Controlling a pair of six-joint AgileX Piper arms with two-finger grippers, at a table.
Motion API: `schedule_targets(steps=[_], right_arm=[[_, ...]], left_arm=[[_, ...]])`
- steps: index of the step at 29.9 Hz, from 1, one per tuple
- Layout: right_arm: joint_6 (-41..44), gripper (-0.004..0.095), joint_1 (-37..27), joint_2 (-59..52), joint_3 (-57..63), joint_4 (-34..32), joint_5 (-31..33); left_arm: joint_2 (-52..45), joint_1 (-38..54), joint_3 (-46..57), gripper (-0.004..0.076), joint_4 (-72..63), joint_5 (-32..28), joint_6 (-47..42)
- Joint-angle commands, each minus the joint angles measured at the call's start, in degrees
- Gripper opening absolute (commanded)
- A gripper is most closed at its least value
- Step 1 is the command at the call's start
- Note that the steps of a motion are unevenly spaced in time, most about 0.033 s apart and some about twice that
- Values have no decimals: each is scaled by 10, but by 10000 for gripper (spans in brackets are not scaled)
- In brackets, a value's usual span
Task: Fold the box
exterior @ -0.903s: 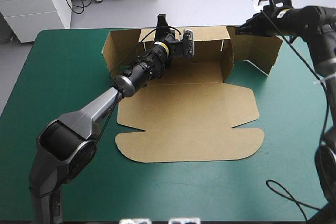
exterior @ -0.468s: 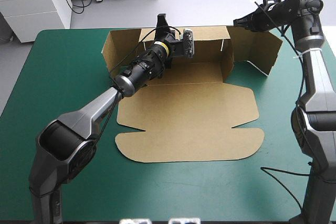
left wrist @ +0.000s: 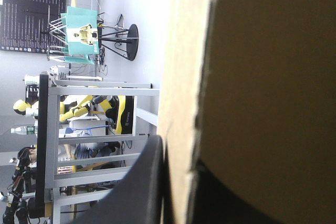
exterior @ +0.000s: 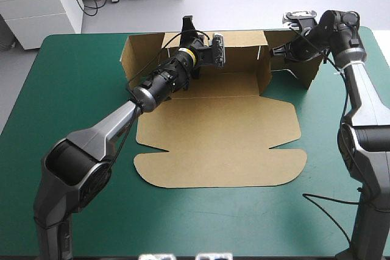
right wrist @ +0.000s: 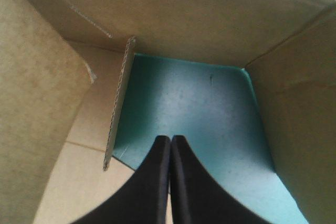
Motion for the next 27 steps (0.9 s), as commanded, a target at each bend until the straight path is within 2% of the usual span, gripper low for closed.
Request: schedule_targets(steps=[1, 16, 20, 27], right_arm=[[-4, -19, -5, -34, -5, 11, 41], [12, -19, -5, -124, 9, 8, 41], [-2, -19, -5, -183, 69, 5, 41], [-68, -19, -5, -323, 245, 10, 37]], left_arm=[[-30, -6, -12, 17, -14, -30, -14], [-30, -6, -12, 17, -26, -20, -14], [-30, -6, -12, 17, -26, -14, -14], [-30, -6, -12, 17, -27, -8, -14]])
